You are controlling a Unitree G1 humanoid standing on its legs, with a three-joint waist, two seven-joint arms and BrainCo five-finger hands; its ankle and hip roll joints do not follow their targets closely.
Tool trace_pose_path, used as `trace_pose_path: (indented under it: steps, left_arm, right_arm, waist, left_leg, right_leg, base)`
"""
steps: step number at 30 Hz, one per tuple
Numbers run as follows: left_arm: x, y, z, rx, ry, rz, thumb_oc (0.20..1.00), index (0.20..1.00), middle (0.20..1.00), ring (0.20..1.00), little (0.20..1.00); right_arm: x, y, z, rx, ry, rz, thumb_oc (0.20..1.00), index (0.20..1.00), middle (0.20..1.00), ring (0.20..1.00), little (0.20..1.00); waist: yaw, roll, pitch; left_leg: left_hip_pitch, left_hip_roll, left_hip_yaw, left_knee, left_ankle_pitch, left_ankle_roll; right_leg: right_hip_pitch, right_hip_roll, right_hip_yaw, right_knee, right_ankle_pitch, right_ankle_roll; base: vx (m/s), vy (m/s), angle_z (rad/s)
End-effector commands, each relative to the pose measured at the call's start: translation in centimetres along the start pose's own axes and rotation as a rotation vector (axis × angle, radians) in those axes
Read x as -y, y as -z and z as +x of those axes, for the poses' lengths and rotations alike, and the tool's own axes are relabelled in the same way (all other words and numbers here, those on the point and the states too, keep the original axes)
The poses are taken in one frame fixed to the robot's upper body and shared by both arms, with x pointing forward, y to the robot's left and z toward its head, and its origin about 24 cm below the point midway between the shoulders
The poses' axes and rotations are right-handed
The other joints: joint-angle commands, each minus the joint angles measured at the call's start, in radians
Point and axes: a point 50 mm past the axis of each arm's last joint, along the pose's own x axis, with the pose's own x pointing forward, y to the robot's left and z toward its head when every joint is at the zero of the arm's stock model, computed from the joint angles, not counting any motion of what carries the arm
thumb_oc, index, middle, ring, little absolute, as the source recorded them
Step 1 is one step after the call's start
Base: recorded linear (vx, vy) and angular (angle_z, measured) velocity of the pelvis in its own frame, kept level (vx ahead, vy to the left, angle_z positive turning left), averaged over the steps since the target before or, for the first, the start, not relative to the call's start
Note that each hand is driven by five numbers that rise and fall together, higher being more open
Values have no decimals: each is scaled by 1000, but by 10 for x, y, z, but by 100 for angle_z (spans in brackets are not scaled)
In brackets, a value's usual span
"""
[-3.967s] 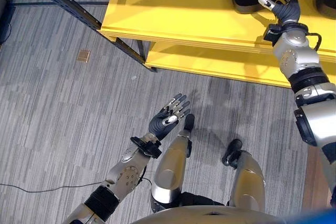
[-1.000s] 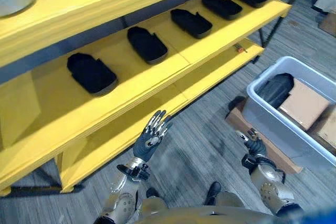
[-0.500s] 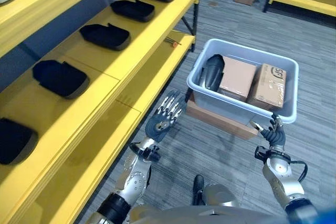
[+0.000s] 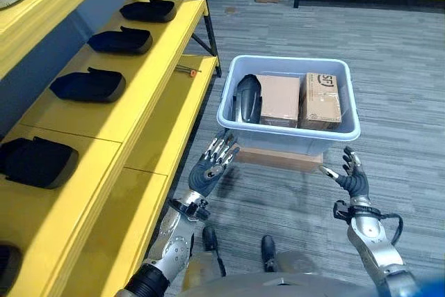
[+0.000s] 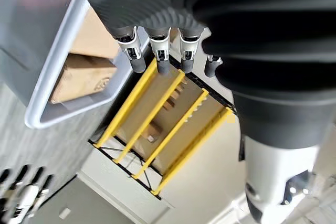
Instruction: Move parts from the plastic box to the shelf.
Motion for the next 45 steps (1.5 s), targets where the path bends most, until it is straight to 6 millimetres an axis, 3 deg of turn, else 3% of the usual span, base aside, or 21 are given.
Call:
trace_pose_path:
  steps: [1,6,11,12,15,16,19,20,22,24,25,28,32,34,39,42,45]
  left_arm:
    - [7,-17,4,77,63,73,1000,1000,1000,1000,1000]
    - [-6,-20,-6,69,-22,172,1000,1000,1000,1000,1000]
    - [-10,-14,-6,35,-31,177,1000,1000,1000,1000,1000]
    - [-10,-14,-6,34,-31,177,1000,1000,1000,1000,1000]
    - [-7,-9,-1,18,-37,191,1000,1000,1000,1000,1000]
    - [-7,-8,0,13,-34,201,1000,1000,1000,1000,1000]
    - [-5,-4,0,7,-47,187,1000,1000,1000,1000,1000]
    - [-6,-3,3,6,-77,158,1000,1000,1000,1000,1000]
    - [-3,-2,5,8,-64,164,1000,1000,1000,1000,1000]
    - [0,-2,5,16,-64,166,1000,1000,1000,1000,1000]
    - [0,-2,4,15,-73,167,1000,1000,1000,1000,1000]
    - [-2,1,-4,2,-90,171,1000,1000,1000,1000,1000]
    - [-5,-2,-12,21,-121,146,1000,1000,1000,1000,1000]
    - [-10,-8,-11,69,-152,75,1000,1000,1000,1000,1000]
    - [-17,-14,-9,142,-237,28,1000,1000,1000,1000,1000]
    - [-20,-17,-8,161,-280,46,1000,1000,1000,1000,1000]
    - [-22,-19,-5,180,-308,49,1000,1000,1000,1000,1000]
  right_arm:
    - [0,-26,6,137,-42,32,1000,1000,1000,1000,1000]
    - [-10,-37,4,154,-99,182,1000,1000,1000,1000,1000]
    - [-28,-78,6,309,-165,278,1000,1000,1000,1000,1000]
    - [-28,-79,6,311,-166,279,1000,1000,1000,1000,1000]
    - [-40,-88,8,323,-171,312,1000,1000,1000,1000,1000]
    - [-43,-88,8,313,-174,313,1000,1000,1000,1000,1000]
    - [-48,-83,7,302,-180,283,1000,1000,1000,1000,1000]
    - [-52,-79,7,276,-182,286,1000,1000,1000,1000,1000]
    - [-54,-76,6,261,-177,296,1000,1000,1000,1000,1000]
    - [-58,-76,5,280,-191,275,1000,1000,1000,1000,1000]
    - [-60,-77,4,286,-201,265,1000,1000,1000,1000,1000]
    - [-56,-79,1,311,-230,230,1000,1000,1000,1000,1000]
    - [-52,-85,-1,357,-250,169,1000,1000,1000,1000,1000]
    - [-44,-85,4,367,-227,130,1000,1000,1000,1000,1000]
    - [-32,-87,8,398,-185,78,1000,1000,1000,1000,1000]
    - [-23,-89,8,427,-157,45,1000,1000,1000,1000,1000]
    - [-19,-89,8,436,-146,39,1000,1000,1000,1000,1000]
  waist:
    - [25,-28,-20]
    - [40,-26,-45]
    - [59,-41,-55]
    - [60,-42,-55]
    - [70,-37,-43]
    - [71,-39,-37]
    - [69,-43,-29]
    - [60,-50,-23]
    - [42,-60,-21]
    - [26,-66,-11]
    - [18,-65,-6]
    - [16,-57,-16]
    - [21,-47,-21]
    - [26,-36,-17]
    - [24,-26,-10]
    - [4,-11,-7]
    - [-3,-1,2]
  left_leg:
    - [-3,-32,49,76,42,51]
    - [67,-93,45,38,-9,106]
    - [91,-118,67,33,-38,147]
    - [94,-119,68,32,-38,148]
    - [134,-118,100,12,-49,176]
    - [143,-114,108,10,-51,177]
    - [165,-89,149,14,-55,158]
    - [187,-84,171,15,-68,147]
    - [213,-80,189,20,-98,140]
    - [237,-69,197,33,-137,137]
    - [249,-58,203,39,-150,135]
    - [241,-31,183,54,-140,113]
    - [222,10,191,88,-130,87]
    - [190,76,198,112,-101,60]
    - [193,131,212,159,-82,32]
    - [172,180,297,257,9,-5]
    - [139,197,307,322,36,-22]
  right_leg:
    - [16,-50,-82,42,-1,76]
    - [-21,-47,-102,128,-29,85]
    - [-66,-38,-133,259,-51,89]
    - [-70,-39,-136,271,-47,92]
    - [-194,-63,-174,559,30,150]
    - [-213,-79,-179,569,51,162]
    - [-187,-134,-210,406,73,164]
    - [-176,-178,-216,249,136,180]
    - [-182,-233,-185,103,236,215]
    - [-222,-283,-135,68,328,248]
    - [-234,-296,-122,69,336,257]
    - [-178,-275,-130,26,261,249]
    - [-162,-246,-160,73,172,223]
    - [-174,-217,-204,158,89,174]
    - [-174,-196,-249,229,20,135]
    - [-154,-174,-305,223,-11,96]
    - [-139,-159,-324,218,-28,79]
  base:
    - [190,323,-99]
    - [159,269,-32]
    - [69,138,-22]
    - [46,116,-14]
    - [35,119,-15]
    - [39,-24,-52]
    - [83,-159,-37]
    - [164,-284,-39]
    - [203,-353,-46]
    - [200,-324,-13]
    - [217,-312,7]
    - [240,-351,17]
    - [173,-310,13]
    - [170,-444,-25]
    - [154,-262,2]
    - [101,-202,8]
    - [73,-44,8]
